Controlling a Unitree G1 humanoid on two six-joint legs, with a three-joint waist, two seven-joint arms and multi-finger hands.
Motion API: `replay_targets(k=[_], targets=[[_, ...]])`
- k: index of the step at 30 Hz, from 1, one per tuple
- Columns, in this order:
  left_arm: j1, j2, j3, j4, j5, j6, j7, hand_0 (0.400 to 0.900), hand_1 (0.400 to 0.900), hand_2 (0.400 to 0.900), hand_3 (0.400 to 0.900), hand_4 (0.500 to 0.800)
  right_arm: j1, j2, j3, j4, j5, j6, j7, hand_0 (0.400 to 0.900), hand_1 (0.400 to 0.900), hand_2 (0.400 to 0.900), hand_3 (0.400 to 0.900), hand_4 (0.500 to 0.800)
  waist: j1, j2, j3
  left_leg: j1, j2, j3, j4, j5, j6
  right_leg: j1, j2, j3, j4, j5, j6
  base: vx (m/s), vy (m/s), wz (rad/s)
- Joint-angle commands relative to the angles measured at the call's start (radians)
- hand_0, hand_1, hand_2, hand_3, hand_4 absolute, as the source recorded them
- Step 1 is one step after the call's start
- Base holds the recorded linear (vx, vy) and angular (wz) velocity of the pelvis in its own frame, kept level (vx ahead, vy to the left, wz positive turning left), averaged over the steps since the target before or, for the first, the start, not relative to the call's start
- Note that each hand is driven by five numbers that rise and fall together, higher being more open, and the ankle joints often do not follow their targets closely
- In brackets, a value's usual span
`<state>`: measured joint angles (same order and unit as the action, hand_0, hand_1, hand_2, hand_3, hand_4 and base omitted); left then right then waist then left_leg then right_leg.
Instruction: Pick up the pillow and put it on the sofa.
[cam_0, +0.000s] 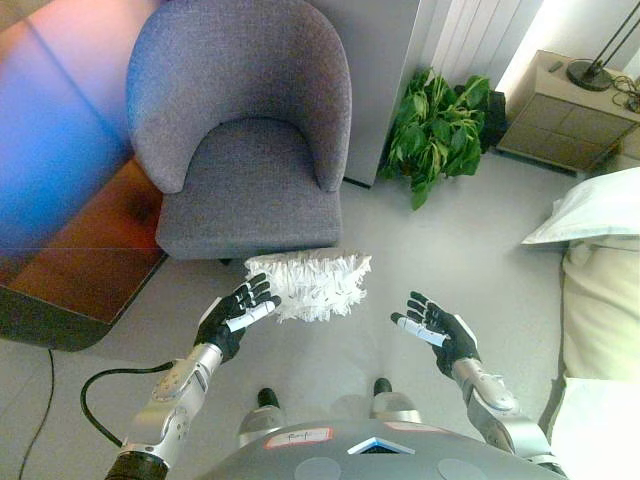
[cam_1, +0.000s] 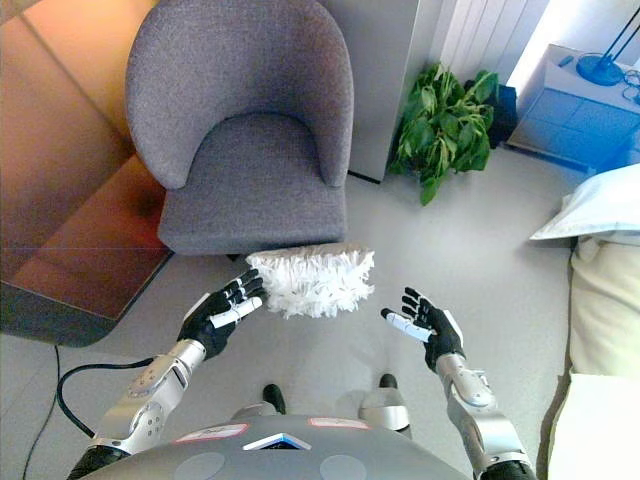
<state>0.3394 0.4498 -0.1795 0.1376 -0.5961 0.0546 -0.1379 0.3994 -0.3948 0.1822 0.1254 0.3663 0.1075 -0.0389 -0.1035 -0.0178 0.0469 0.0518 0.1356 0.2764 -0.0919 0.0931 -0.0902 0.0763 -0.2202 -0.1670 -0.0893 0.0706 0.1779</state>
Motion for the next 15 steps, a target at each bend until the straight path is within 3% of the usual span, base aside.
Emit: replay_targets(k=[1, 8, 15], targets=[[-0.055, 0.028, 0.089, -0.09, -0.017, -0.058, -0.016, 0.9, 0.9, 0.9, 0.9, 0.8, -0.061, -0.033, -0.057, -0.118, -0.011, -0.079, -0.015, 0.9, 0.9, 0.9, 0.9, 0.8, 0.027, -0.017, 0.007, 0.073, 0.019, 0.039, 0.032, -0.093, 0.027, -0.023, 0.046, -0.039, 0.002, 0.012, -0.031, 0.01, -0.036, 0.0], [-0.059, 0.032, 0.086, -0.098, -0.031, -0.058, -0.036, 0.9, 0.9, 0.9, 0.9, 0.8, -0.062, -0.036, -0.058, -0.117, -0.002, -0.072, -0.003, 0.9, 0.9, 0.9, 0.9, 0.8, 0.026, -0.019, 0.017, 0.061, 0.032, 0.036, 0.061, -0.095, 0.022, -0.023, 0.056, -0.035, 0.007, 0.005, -0.042, 0.02, -0.052, -0.01], [-0.076, 0.035, 0.081, -0.112, -0.071, -0.075, -0.028, 0.9, 0.9, 0.9, 0.9, 0.8, -0.082, -0.059, -0.058, -0.109, -0.002, -0.085, 0.001, 0.9, 0.9, 0.9, 0.9, 0.8, 0.029, -0.026, 0.058, -0.004, 0.081, 0.005, 0.167, -0.078, -0.006, -0.042, 0.075, -0.02, 0.027, -0.007, -0.072, 0.0, -0.092, -0.04]])
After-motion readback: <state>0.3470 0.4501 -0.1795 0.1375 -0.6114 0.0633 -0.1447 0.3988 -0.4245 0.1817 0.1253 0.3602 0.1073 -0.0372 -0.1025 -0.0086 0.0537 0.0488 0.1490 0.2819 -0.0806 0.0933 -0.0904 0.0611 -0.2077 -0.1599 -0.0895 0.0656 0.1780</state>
